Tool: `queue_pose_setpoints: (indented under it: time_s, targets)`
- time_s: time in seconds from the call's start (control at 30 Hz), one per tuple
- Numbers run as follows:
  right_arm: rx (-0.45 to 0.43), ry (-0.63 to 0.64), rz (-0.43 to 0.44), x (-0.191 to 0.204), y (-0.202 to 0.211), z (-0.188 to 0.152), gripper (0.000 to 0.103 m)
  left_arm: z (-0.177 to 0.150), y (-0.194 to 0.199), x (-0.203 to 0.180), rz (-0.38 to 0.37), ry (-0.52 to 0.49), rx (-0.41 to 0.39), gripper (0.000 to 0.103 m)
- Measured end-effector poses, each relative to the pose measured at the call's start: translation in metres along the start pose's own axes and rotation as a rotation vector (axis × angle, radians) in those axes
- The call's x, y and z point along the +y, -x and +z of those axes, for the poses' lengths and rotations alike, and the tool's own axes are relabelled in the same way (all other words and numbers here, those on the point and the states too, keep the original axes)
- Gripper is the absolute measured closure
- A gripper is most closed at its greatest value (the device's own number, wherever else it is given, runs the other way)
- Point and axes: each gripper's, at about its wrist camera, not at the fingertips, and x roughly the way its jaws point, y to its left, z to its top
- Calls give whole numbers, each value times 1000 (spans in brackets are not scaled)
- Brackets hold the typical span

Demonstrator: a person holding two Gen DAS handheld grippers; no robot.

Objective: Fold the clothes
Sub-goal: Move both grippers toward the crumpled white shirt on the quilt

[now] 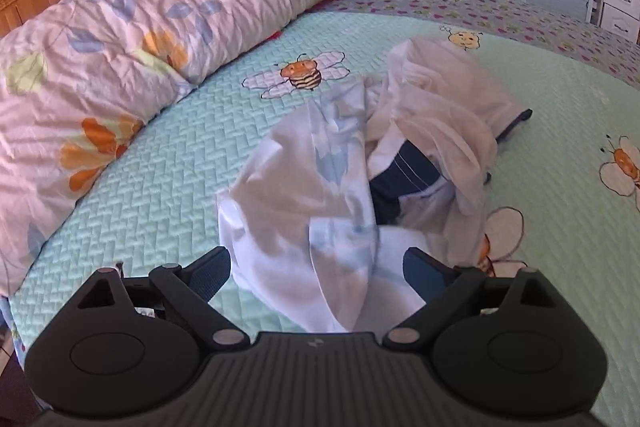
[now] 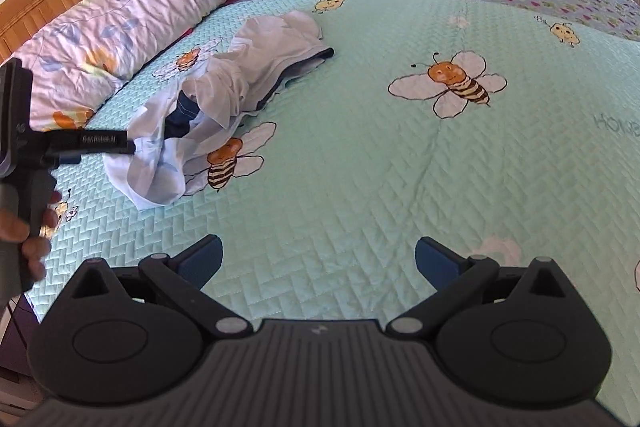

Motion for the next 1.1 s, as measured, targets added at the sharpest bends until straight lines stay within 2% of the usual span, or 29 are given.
queue_pose_setpoints:
  time_s: [0.1, 0.2, 0.37, 0.47, 0.53, 0.63, 0.77, 0.87, 1.0, 1.1]
  targets:
    - [18, -30, 31, -6, -10, -6, 1, 9, -19, -6, -6, -23, -2, 10]
    - [-3, -31, 71, -4, -15, -19, 1, 16, -36, -15, -6, -48, -5, 10]
    - [-1, 2, 103, -11, -17, -19, 1, 22, -69, -21, 57, -82, 45, 14]
    - [-8, -18, 114, -6, -19, -22, 1, 21, -65, -23, 83, -94, 45, 17]
    - [-11, -13, 126, -1, -20, -19, 1, 19, -54, -29, 56, -91, 25, 17]
    - [-3, 73, 116, 19, -24, 0, 1, 15, -40, -39, 37, -102, 11, 16]
    - [23, 143, 112, 52, -35, 27, 1, 14, -35, -32, 74, -92, 14, 16]
    - [3, 182, 101, 77, -51, 40, 1, 13, -32, -19, 117, -68, -2, 16]
    - [17, 185, 31, 102, -88, 60, 1, 11, -27, -4, 186, -35, -24, 16]
    - [28, 173, -15, 116, -114, 75, 1, 9, -23, 11, 209, 5, -34, 16]
